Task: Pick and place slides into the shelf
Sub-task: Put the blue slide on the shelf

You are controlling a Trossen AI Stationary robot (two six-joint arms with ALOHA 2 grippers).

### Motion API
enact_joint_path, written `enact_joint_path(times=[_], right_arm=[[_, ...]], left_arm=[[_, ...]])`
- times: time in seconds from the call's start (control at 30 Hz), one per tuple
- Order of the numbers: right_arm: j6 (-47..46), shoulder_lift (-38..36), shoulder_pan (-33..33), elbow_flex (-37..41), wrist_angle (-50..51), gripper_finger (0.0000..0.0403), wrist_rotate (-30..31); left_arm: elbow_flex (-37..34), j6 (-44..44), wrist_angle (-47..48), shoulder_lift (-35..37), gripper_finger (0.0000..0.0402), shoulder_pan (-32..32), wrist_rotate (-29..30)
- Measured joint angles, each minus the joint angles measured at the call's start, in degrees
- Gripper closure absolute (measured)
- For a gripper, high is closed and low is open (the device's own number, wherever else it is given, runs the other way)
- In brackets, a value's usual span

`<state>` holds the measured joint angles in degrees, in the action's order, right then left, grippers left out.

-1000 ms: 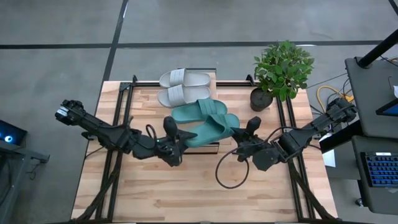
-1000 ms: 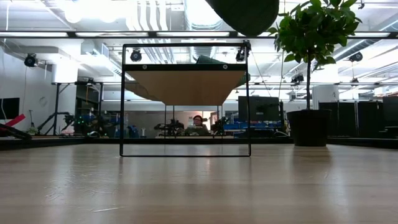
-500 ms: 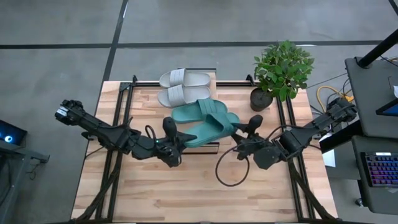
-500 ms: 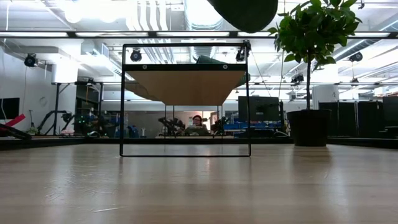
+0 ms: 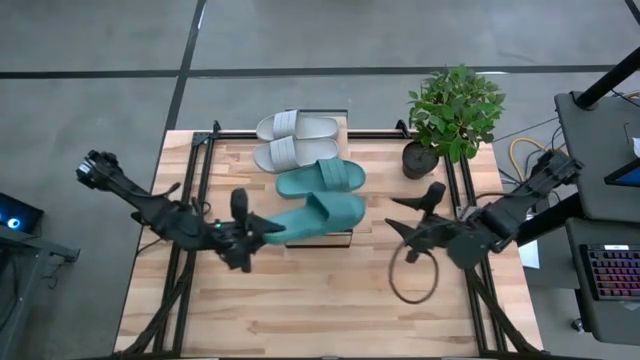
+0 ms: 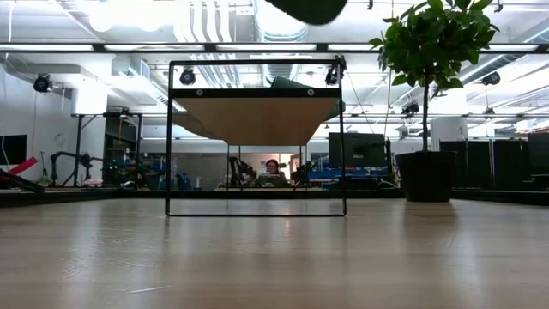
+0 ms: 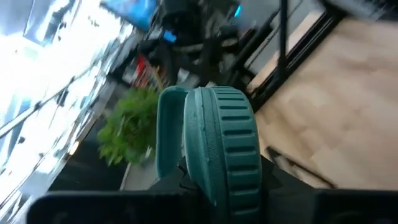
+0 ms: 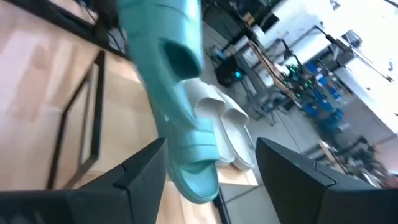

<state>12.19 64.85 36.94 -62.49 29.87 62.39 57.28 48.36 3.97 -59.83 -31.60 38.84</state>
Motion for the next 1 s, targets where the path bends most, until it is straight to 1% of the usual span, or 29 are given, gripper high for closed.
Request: enact_joint_path(times=[0.1,0.2,0.3,0.4,0.5,0.63,0.7,0.83,1.0], right_arm=[[0.0,-2.14,2.31,0.97,-0.11,0.0166,-0.56],[0.08,-3.49,4.53,1.37,-0.21,0.0167,-4.52],[2.26,-3.88,6.55,1.59,-0.83,0.0167,-7.79],[8.19,-3.41,8.45,2.77,-3.16,0.0167,-8.72],[17.44,-2.78,9.78,5.45,-10.39,0.0168,-8.83],[26.14,-2.92,10.24,9.23,-19.92,0.0168,-9.18],[27.71,-3.17,10.18,10.57,-20.68,0.0167,-10.65],[29.65,-3.29,8.83,12.74,-24.29,0.0169,-13.78],[37.47,-3.23,5.01,15.76,-31.26,0.017,-16.53]], left_arm=[[-4.9,2.47,-4.98,3.35,0.0366,-1.52,-1.94],[-10.03,7.44,-11.14,5.9,0.0366,-3.05,-2.38],[-14.29,10.79,-15.06,7.94,0.0366,-4.41,-3.52],[-17.54,13.17,-17.82,9.17,0.0366,-5.27,-6.0],[-19.77,15.31,-20.19,9.8,0.0366,-5.77,-7.87],[-21.13,18.14,-20.78,11.11,0.0366,-5.81,-11.43],[-21.29,18.78,-20.26,11.5,0.0366,-5.87,-11.84],[-21.78,23.49,-18.88,12.2,0.0366,-5.84,-12.08],[-24.63,27.23,-18.11,14.14,0.0366,-5.79,-14.99]])
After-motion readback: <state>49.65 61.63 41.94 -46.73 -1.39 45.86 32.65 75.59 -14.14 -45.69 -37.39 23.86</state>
